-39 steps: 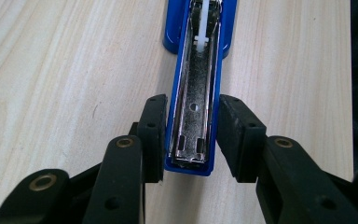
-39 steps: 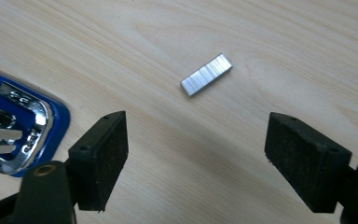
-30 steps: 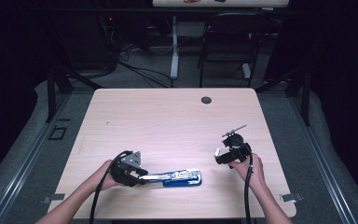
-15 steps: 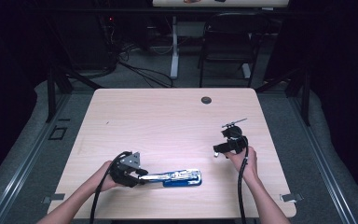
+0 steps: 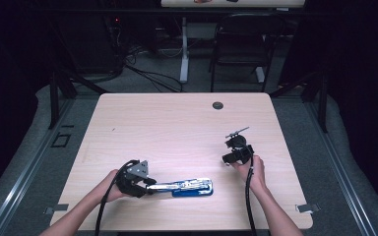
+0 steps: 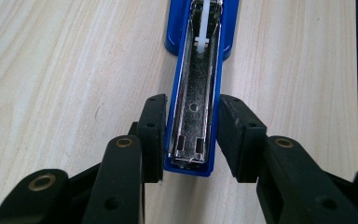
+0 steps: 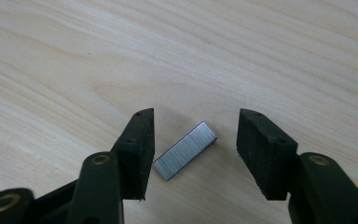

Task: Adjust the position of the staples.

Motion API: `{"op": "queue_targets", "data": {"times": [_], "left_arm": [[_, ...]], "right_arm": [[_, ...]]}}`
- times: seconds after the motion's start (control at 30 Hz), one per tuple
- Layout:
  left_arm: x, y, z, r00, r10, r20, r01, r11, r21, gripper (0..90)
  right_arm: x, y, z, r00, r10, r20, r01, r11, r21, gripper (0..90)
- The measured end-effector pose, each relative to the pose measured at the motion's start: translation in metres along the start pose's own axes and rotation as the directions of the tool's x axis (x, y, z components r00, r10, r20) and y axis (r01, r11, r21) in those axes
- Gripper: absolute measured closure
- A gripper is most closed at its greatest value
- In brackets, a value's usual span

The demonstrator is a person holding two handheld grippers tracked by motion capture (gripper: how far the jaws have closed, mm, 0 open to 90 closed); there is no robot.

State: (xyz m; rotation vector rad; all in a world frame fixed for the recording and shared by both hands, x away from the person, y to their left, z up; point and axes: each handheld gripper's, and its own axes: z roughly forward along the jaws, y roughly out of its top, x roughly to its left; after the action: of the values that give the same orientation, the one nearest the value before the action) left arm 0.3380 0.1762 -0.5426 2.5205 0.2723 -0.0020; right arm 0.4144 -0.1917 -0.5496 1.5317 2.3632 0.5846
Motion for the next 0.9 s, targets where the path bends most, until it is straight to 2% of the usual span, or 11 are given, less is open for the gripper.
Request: {"op": "queue_targets", "data": {"times": [0.07,0.23,0.43,0.63,0.7,0.9], "left_arm": [[0.0,0.0,0.0,1.0,0.002,0.001,-0.002,1.0,0.0,63.6],[0.0,0.0,0.0,1.0,0.008,0.002,-0.008,1.0,0.005,63.6],[0.001,0.0,0.0,1.0,0.007,0.003,-0.007,1.0,0.001,63.7],[0.0,0.0,0.001,0.9999,0.011,-0.007,-0.011,0.9999,-0.006,63.7],[0.0,0.0,0.001,0.9999,0.011,-0.007,-0.011,0.9999,-0.005,63.7],[0.001,0.0,0.001,0.9998,0.018,-0.004,-0.018,0.9998,-0.002,63.9]], "right_arm": [[0.002,0.0,0.001,1.0,-0.004,0.006,0.004,1.0,0.021,53.0],[0.002,-0.001,-0.001,0.9998,-0.017,0.006,0.017,0.999,0.032,62.6],[-0.001,-0.001,-0.001,0.9997,-0.023,-0.01,0.023,0.998,0.062,68.9],[-0.002,0.0,-0.003,0.9995,-0.031,-0.005,0.031,0.996,0.079,76.1],[-0.004,0.0,-0.004,0.9998,-0.016,-0.014,0.017,0.996,0.082,77.3],[-0.009,0.0,-0.005,0.9995,-0.025,-0.017,0.027,0.993,0.114,77.0]]}}
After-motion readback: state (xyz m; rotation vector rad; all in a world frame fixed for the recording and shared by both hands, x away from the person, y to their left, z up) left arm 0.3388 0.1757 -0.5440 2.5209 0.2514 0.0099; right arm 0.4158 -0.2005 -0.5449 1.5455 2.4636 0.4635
